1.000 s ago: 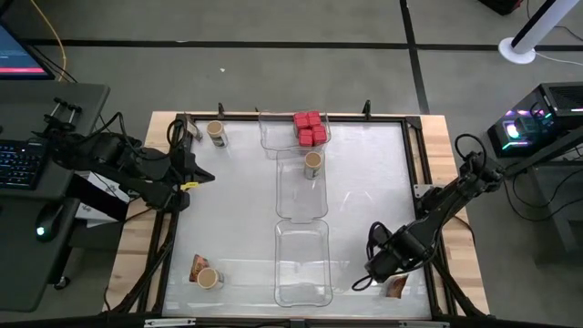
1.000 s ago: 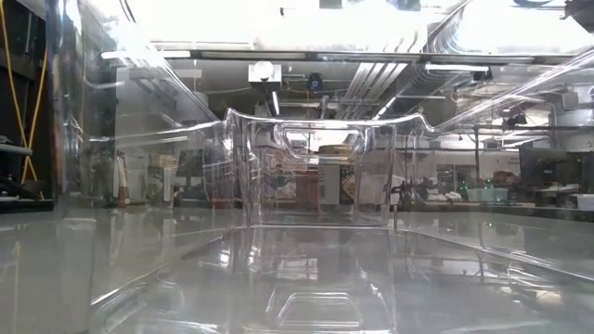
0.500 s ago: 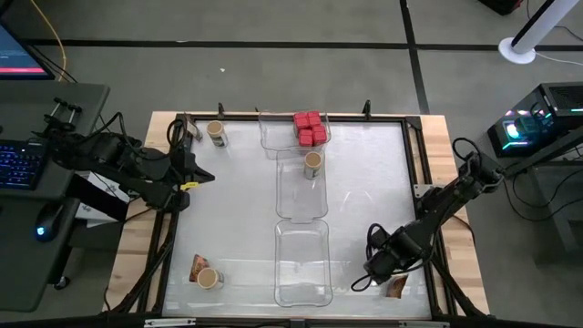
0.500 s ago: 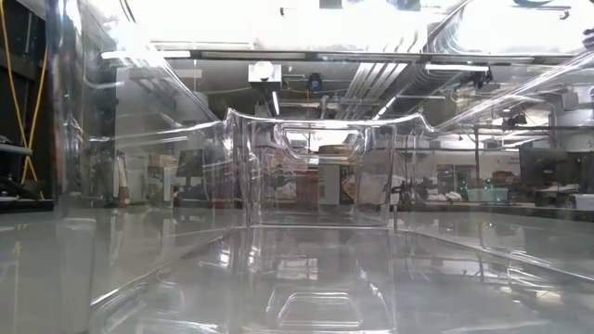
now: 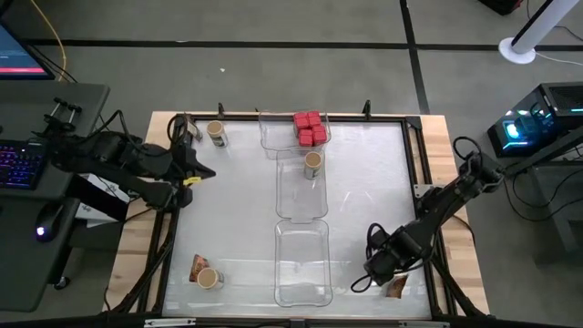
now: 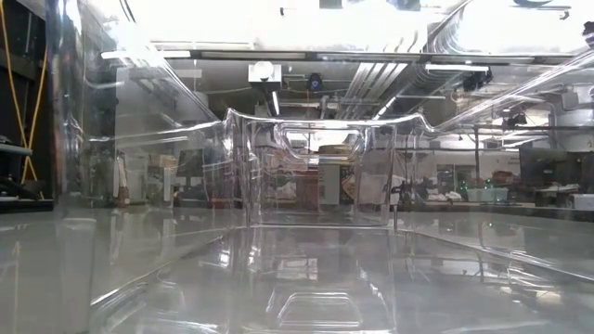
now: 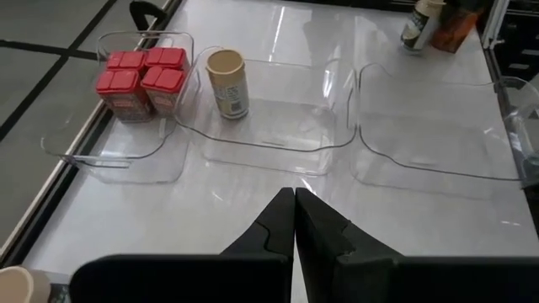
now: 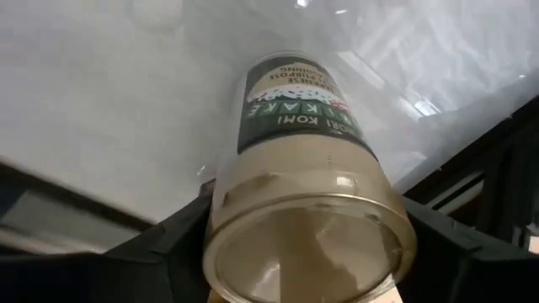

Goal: Sort spices by type
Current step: Put the bottom right gold seasoning bottle into the center transparent bin

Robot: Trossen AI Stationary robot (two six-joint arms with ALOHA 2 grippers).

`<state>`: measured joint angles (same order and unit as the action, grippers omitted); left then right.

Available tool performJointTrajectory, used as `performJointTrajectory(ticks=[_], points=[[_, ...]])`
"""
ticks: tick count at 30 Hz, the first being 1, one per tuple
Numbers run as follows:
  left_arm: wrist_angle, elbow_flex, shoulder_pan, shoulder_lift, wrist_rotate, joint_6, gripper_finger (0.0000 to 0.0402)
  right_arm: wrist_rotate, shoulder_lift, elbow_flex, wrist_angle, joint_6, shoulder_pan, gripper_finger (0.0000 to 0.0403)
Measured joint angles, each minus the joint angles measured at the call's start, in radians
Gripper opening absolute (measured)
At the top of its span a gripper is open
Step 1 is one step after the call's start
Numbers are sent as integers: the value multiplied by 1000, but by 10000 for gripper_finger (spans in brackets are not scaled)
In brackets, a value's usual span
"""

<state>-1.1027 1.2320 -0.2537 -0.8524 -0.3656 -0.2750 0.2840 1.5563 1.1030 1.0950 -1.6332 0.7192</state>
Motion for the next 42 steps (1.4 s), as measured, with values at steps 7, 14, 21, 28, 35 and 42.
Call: performJointTrajectory(ticks=[7,14,21,28,35,42], points=[[3,0,42,0,0,60,0,-131,-67,175,251,161,-126,269],[25,0,84,0,0,51,0,-535,-99,440,311,517,-424,269],[101,0,85,-2,-2,42,0,-398,57,591,153,1119,-721,269],[147,-1,85,-3,-4,42,0,-326,314,722,244,1540,-823,269],[184,0,85,-3,-4,41,0,-332,503,827,358,1726,-850,269],[182,-1,85,-14,-4,41,0,-412,566,832,374,1785,-851,276]])
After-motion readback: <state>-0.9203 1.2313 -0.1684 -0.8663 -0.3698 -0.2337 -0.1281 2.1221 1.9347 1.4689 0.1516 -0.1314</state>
